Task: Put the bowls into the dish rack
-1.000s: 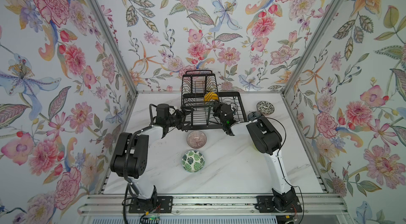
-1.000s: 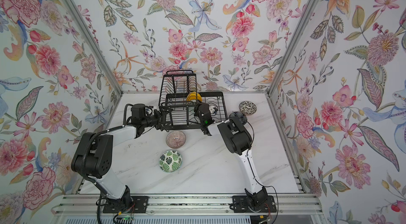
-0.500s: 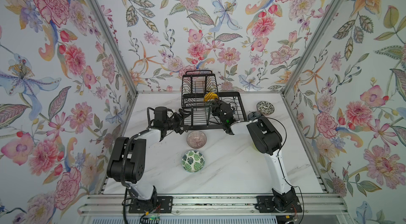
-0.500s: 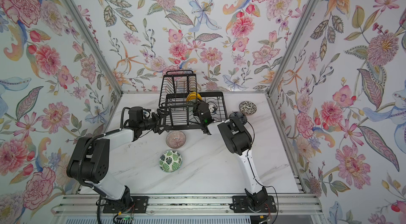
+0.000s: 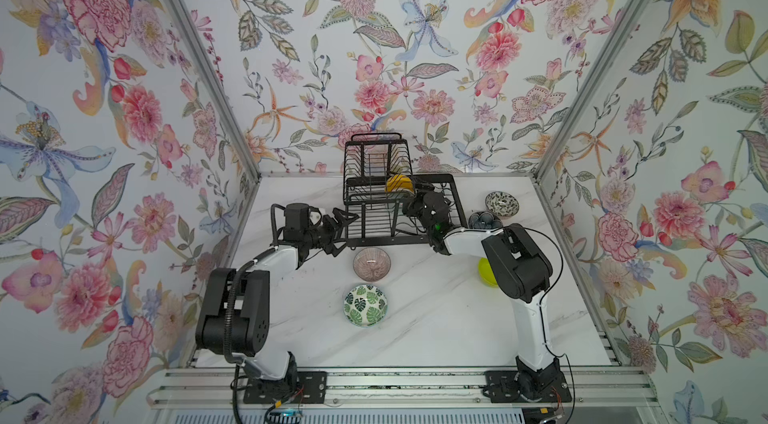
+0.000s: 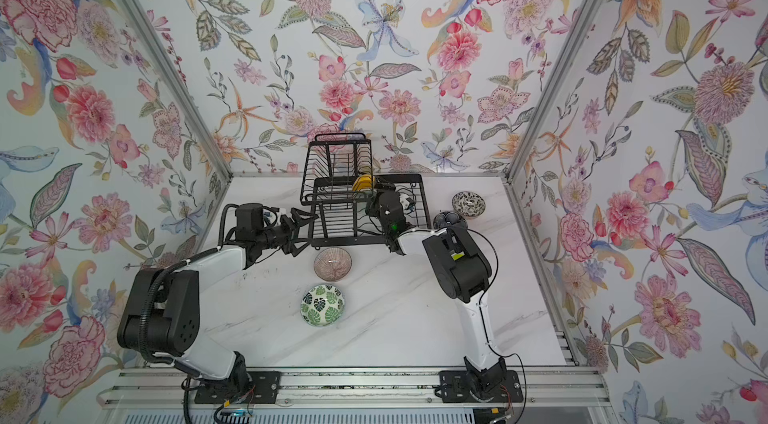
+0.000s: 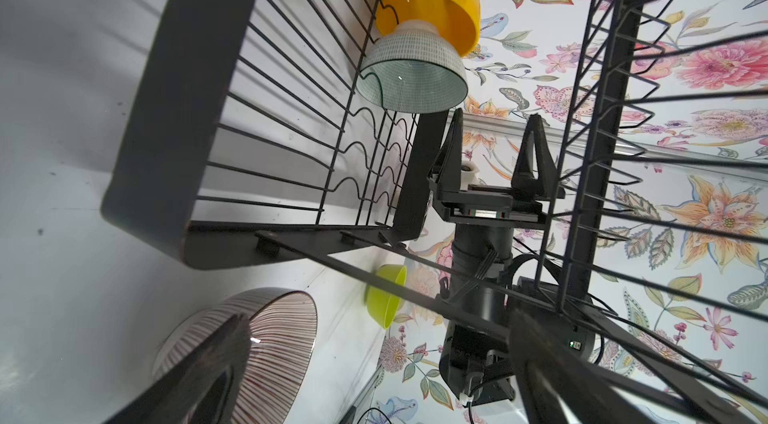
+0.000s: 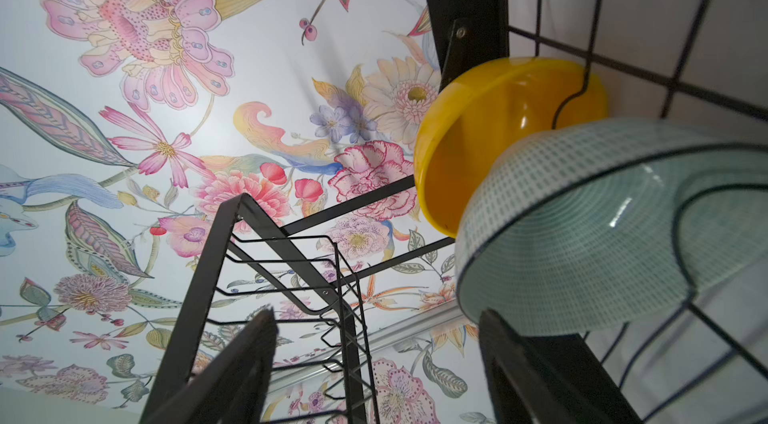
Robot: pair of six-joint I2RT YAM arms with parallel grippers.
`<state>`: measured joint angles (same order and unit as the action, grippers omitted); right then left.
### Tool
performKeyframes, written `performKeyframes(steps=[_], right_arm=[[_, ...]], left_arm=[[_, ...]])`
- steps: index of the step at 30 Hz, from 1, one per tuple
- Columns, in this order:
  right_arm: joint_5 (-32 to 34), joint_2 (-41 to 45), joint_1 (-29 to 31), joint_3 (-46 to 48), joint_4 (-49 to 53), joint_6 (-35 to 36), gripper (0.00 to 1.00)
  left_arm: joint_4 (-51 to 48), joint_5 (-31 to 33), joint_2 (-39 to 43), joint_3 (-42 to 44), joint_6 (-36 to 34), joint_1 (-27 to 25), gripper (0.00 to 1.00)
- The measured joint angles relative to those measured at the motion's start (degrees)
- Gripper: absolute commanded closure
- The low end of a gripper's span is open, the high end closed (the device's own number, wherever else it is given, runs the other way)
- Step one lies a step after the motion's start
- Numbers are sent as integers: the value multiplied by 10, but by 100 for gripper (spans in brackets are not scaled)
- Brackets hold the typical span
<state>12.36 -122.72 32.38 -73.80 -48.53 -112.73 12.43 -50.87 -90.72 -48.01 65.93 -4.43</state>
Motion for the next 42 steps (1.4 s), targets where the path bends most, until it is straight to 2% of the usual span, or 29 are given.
performKeyframes(steps=[2,8,16,22,29,35,39,42], right_arm=[[0,12,0,17,2,1,1],[0,55,0,73,4,2,1],[-26,122,-12,145,5,2,1],[-57,206,-45,196,59,42,1],[-112,333,-76,214,210,160,1],[-155,400,-83,190,409,302,1],[-164,406,-61,147,548,424,1],[-158,407,-20,123,632,507,1]], left_arm=[[-17,-2,12,0,-15,10,1],[-71,-2,36,0,-63,34,1],[-139,3,64,0,-113,37,1],[-159,8,103,18,-129,37,1],[-157,32,154,66,-119,34,1],[-163,63,216,107,-106,12,1],[-195,93,252,122,-108,-11,1],[-213,113,285,145,-106,-29,1]])
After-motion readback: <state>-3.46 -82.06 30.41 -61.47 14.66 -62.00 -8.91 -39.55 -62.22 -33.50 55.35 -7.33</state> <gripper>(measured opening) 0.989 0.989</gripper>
